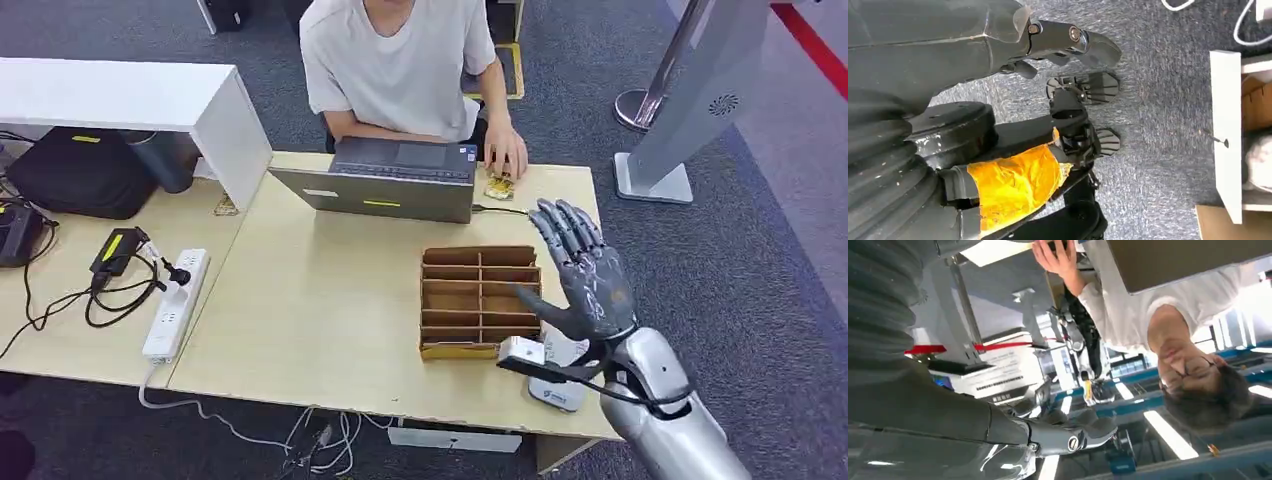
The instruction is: Pass the card to the sensor for recognition and then transmit it.
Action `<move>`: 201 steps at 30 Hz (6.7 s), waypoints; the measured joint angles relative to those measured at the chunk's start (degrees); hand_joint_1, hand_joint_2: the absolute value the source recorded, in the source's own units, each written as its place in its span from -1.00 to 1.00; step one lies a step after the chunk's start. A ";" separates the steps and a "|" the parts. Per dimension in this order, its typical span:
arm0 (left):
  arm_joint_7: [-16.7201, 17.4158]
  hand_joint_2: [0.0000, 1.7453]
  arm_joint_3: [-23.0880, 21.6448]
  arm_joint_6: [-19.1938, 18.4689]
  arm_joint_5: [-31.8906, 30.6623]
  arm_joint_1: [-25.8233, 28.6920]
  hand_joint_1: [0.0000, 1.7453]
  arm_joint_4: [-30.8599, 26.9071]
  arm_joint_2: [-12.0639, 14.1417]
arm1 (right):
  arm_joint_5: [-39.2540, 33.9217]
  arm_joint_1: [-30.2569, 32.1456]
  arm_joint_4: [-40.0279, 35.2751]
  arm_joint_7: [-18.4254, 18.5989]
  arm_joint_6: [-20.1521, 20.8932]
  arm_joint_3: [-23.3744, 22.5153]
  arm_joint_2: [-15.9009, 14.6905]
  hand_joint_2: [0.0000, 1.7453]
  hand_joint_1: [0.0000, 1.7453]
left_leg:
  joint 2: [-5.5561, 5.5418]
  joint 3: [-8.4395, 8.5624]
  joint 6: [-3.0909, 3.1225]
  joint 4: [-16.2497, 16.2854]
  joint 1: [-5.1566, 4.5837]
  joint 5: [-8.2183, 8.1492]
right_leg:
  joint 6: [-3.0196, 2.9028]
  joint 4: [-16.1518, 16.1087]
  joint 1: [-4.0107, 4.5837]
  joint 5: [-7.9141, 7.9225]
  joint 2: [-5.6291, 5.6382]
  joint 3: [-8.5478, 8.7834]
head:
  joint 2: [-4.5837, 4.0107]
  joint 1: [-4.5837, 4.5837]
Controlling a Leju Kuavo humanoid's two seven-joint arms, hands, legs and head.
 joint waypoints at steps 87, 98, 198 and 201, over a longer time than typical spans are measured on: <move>1.49 1.00 0.76 0.42 -1.31 -0.25 -1.00 0.00 -0.44 | 16.15 5.45 21.82 6.54 -6.49 1.68 8.53 1.00 -1.00 | 0.04 -0.03 0.00 -0.02 0.01 0.01 | -0.01 0.02 0.01 -0.02 0.01 -0.01 | 0.00 0.00; 1.49 1.00 0.76 0.42 -1.25 -0.24 -1.00 0.00 -0.44 | 15.41 5.57 21.36 6.86 -6.42 3.15 8.70 1.00 -1.00 | 0.04 -0.03 0.00 -0.02 0.00 0.01 | -0.01 0.02 0.01 -0.02 0.01 -0.01 | 0.00 0.00; 7.41 1.00 -5.31 -0.07 -7.06 -4.17 -1.00 0.02 -1.92 | 11.71 -28.70 22.73 17.94 -3.79 1.81 16.96 1.00 1.00 | 0.07 -0.08 -0.11 0.01 0.01 0.13 | -0.07 0.11 0.01 0.06 0.06 -0.10 | 0.00 0.02; 7.41 1.00 -5.99 0.39 -7.96 -4.73 -1.00 0.04 -2.65 | 16.11 -29.90 26.35 19.41 -5.95 1.18 17.97 1.00 1.00 | 0.05 -0.09 -0.11 0.02 0.01 0.13 | -0.06 0.09 0.01 0.06 0.04 -0.09 | 0.00 0.02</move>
